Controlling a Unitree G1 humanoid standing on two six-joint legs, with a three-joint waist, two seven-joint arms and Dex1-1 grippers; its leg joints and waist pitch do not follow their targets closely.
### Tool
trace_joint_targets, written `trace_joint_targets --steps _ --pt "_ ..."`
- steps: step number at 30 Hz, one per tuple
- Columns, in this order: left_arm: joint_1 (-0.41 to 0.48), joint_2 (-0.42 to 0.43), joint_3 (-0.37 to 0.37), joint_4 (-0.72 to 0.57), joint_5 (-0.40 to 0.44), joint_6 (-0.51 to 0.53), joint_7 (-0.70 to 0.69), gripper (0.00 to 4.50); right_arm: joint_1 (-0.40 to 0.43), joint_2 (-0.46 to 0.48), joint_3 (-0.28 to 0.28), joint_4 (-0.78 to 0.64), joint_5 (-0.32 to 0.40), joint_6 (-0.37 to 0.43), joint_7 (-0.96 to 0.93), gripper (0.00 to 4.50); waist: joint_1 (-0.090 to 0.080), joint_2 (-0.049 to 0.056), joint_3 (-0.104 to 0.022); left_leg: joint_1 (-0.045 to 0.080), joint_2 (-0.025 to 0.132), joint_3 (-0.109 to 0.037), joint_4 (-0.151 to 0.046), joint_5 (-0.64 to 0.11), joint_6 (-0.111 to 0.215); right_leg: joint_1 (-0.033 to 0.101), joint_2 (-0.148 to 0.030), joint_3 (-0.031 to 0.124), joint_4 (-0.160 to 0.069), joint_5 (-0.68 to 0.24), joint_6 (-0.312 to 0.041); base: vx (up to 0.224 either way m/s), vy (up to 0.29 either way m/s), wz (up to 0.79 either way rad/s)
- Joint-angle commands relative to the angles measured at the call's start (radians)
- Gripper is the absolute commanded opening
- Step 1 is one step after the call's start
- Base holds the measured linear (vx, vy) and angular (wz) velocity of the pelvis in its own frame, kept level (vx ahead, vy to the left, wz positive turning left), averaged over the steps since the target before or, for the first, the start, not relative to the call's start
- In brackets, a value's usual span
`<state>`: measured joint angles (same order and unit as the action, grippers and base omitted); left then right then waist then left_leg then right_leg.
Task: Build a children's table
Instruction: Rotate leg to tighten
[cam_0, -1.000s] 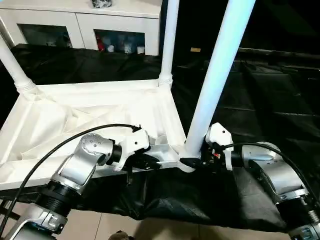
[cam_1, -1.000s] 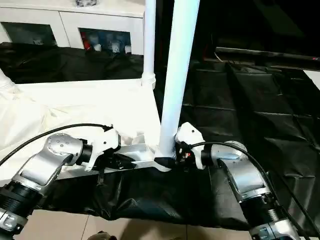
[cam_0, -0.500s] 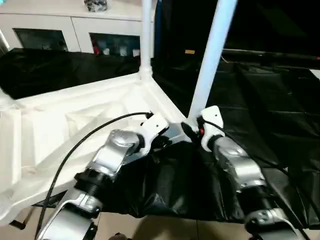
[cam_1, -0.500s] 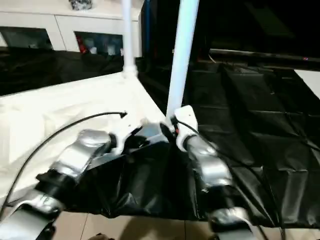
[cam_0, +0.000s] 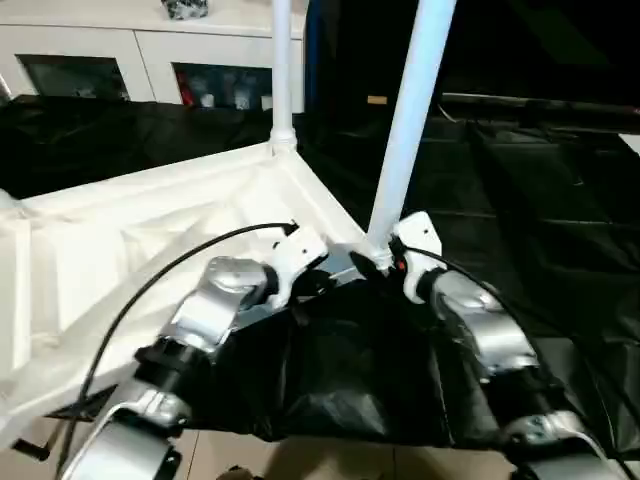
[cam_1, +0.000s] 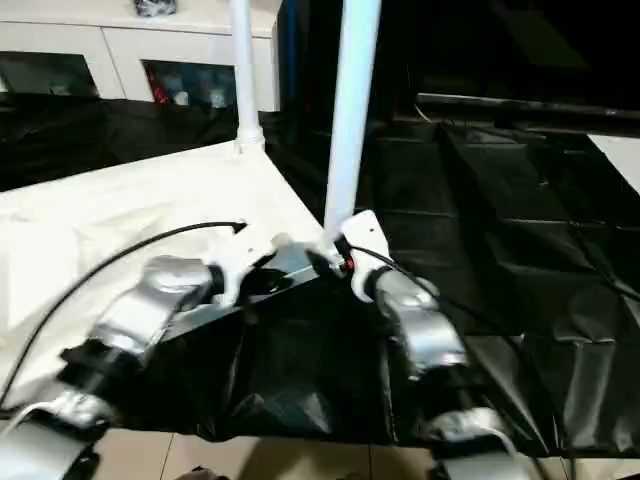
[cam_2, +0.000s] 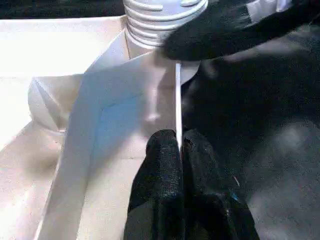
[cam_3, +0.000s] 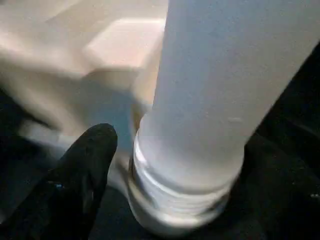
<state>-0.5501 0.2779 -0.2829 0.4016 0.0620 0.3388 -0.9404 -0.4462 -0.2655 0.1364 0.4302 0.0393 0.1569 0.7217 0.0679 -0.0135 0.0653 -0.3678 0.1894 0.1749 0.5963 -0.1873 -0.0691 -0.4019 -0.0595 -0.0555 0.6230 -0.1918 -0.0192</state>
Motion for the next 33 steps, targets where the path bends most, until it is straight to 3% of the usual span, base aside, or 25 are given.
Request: trace_joint_targets --steps 1,6,10,15,17,22,28,30,33 --pt "-0.003 -0.026 -0.018 -0.048 -0.065 -0.057 -0.053 0.0 0.003 0.015 0.05 -0.043 0.028 0.007 0.082 3.97 0.002 -0.004 -0.066 0.006 0.04 -0.011 -0.067 -0.162 0.06 0.053 -0.08 0.05 -0.082 -0.184 -0.2 0.0 0.0 0.0" --pt "0.012 0.045 -0.043 -0.078 -0.079 -0.102 -0.181 0.0 0.023 -0.078 0.046 -0.087 0.071 0.017 0.244 3.97 0.009 -0.004 -0.062 0.011 0.042 -0.011 -0.069 -0.192 0.055 0.047 -0.081 0.051 -0.09 -0.262 -0.192 0.0 0.0 0.0" --pt "0.018 0.074 -0.046 -0.094 -0.091 -0.104 -0.236 0.0 0.037 -0.127 0.073 -0.12 0.077 0.027 0.319 3.97 0.019 -0.004 -0.063 0.014 0.044 -0.01 -0.071 -0.189 0.048 0.046 -0.081 0.051 -0.087 -0.257 -0.196 0.0 0.0 0.0" --pt "0.032 0.107 -0.05 -0.121 -0.11 -0.097 -0.299 0.0 0.047 -0.163 0.092 -0.144 0.078 0.037 0.387 3.6 0.019 -0.006 -0.067 0.01 0.043 -0.01 -0.068 -0.156 0.055 0.049 -0.082 0.05 -0.079 -0.194 -0.212 0.0 0.0 0.0" --pt "0.036 0.116 -0.053 -0.127 -0.114 -0.096 -0.313 0.0 0.052 -0.174 0.102 -0.155 0.079 0.04 0.406 3.26 0.021 -0.007 -0.066 0.011 0.044 -0.009 -0.067 -0.152 0.059 0.049 -0.081 0.051 -0.079 -0.182 -0.217 0.0 0.0 0.0" --pt "0.041 0.12 -0.05 -0.132 -0.122 -0.092 -0.324 0.0 0.06 -0.179 0.113 -0.175 0.093 0.05 0.426 2.88 0.022 -0.01 -0.066 0.01 0.043 -0.009 -0.068 -0.156 0.055 0.051 -0.083 0.051 -0.08 -0.206 -0.212 0.0 0.0 0.0" --pt "0.044 0.112 -0.047 -0.128 -0.119 -0.085 -0.307 0.0 0.081 -0.168 0.119 -0.194 0.105 0.075 0.435 2.76 0.021 -0.009 -0.065 0.01 0.043 -0.01 -0.069 -0.156 0.054 0.05 -0.082 0.05 -0.081 -0.215 -0.206 0.0 0.0 0.0" --pt "0.02 0.059 -0.023 -0.078 -0.088 -0.068 -0.189 0.0 0.094 -0.114 0.105 -0.186 0.11 0.108 0.359 2.75 0.022 -0.017 -0.065 0.013 0.045 -0.008 -0.068 -0.156 0.054 0.047 -0.082 0.051 -0.083 -0.23 -0.201 0.0 0.0 0.0" --pt "-0.011 0.005 0.005 -0.022 -0.063 -0.066 -0.064 0.0 0.073 -0.041 0.078 -0.122 0.071 0.095 0.201 2.74 0.019 -0.016 -0.062 0.014 0.041 -0.008 -0.07 -0.174 0.034 0.044 -0.084 0.05 -0.091 -0.302 -0.181 0.0 0.0 0.0"
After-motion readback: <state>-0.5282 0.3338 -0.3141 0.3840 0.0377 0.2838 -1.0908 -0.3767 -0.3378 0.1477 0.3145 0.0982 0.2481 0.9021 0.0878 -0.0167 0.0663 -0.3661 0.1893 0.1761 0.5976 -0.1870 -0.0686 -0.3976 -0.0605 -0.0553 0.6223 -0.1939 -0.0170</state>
